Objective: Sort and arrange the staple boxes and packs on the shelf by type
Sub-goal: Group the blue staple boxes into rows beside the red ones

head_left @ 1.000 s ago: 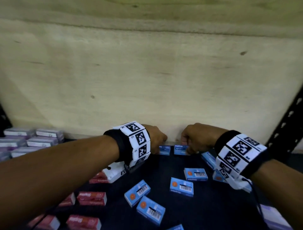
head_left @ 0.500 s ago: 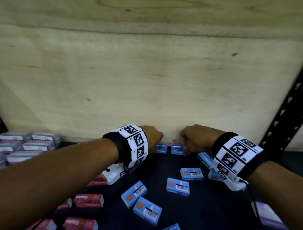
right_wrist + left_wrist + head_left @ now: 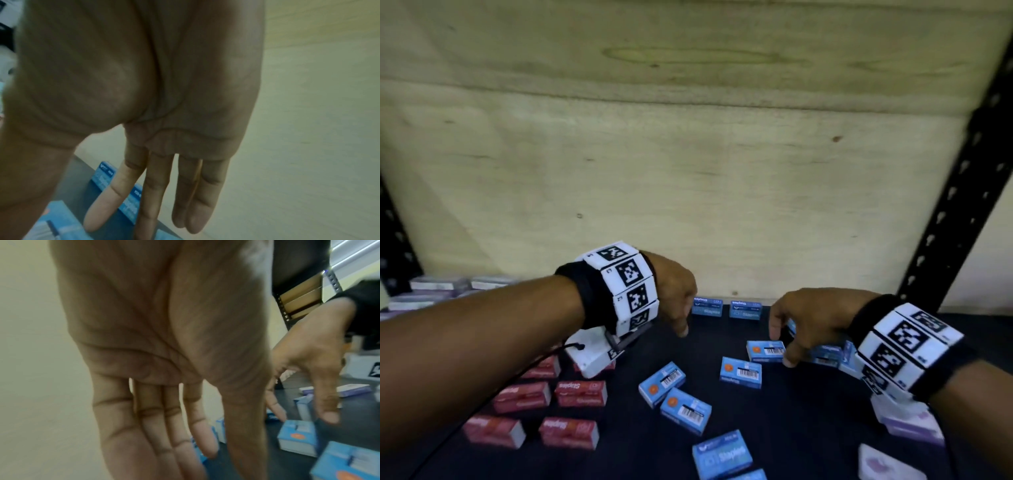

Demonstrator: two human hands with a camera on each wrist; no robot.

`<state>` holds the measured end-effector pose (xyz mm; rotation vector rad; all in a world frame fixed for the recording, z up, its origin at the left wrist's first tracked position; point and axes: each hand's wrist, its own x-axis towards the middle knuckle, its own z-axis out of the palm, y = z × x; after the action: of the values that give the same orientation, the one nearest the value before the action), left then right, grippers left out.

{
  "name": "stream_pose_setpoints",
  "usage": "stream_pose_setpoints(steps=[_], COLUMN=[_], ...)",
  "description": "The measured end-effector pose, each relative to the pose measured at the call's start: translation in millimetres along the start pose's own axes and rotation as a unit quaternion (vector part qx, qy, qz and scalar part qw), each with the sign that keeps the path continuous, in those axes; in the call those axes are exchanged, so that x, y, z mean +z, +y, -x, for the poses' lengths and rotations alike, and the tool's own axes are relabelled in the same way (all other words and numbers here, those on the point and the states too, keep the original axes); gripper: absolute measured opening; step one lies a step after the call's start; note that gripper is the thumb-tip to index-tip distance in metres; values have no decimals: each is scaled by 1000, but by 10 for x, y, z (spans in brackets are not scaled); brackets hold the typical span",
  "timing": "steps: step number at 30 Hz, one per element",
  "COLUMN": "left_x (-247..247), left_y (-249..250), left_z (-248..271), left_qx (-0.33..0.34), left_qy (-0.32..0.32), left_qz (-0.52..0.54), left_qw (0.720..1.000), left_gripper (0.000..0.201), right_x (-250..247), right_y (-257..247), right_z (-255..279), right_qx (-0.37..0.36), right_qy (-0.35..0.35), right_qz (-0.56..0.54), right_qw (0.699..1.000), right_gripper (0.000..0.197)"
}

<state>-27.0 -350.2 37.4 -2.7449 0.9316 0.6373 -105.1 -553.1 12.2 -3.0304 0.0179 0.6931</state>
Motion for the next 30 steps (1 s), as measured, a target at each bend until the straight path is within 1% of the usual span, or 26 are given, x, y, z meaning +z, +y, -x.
stream_pose_setpoints(steps=[2,3,4,6,8,10,12,15,20,23,26,28,30], left_x=[81,133,182,262,315,358,394,397,304,275,254,248,238], left_y=[15,31,54,114,150,152,135,124,78,36,-20,-49,-80], left_z=[100,153,188,245,284,301,302,308,288,226,161,129,98], left_qx=[12,15,14,15,29,44,50,62,72,71,74,73,71], left_qy=[-76,-105,-125,-138,-127,-127,-123,-97,-71,-50,-30,-20,-23], left_qz=[21,21,13,-3,-35,-61,-58,-60,-57,-59,-50,-48,-36], left_qw=[997,994,992,990,991,989,989,992,993,994,996,996,997], left_gripper=[34,37,43,57,68,73,69,63,59,58,60,60,59], right_x=[25,35,45,56,71,94,109,106,51,16,7,11,9], right_y=[-30,-44,-48,-57,-66,-69,-72,-66,-5,12,26,35,52], right_z=[-16,-18,-26,-28,-23,-30,-32,-29,-50,-70,-105,-129,-155], right_qx=[1,3,6,13,15,18,18,17,14,15,13,16,16], right_qy=[0,5,10,18,25,32,38,43,19,15,16,17,20], right_qz=[7,9,10,16,18,22,25,21,-46,-29,-28,-30,-33], right_qw=[1000,1000,1000,1000,999,999,999,999,999,999,999,999,999], right_gripper=[43,42,41,42,43,43,42,38,21,19,12,11,14])
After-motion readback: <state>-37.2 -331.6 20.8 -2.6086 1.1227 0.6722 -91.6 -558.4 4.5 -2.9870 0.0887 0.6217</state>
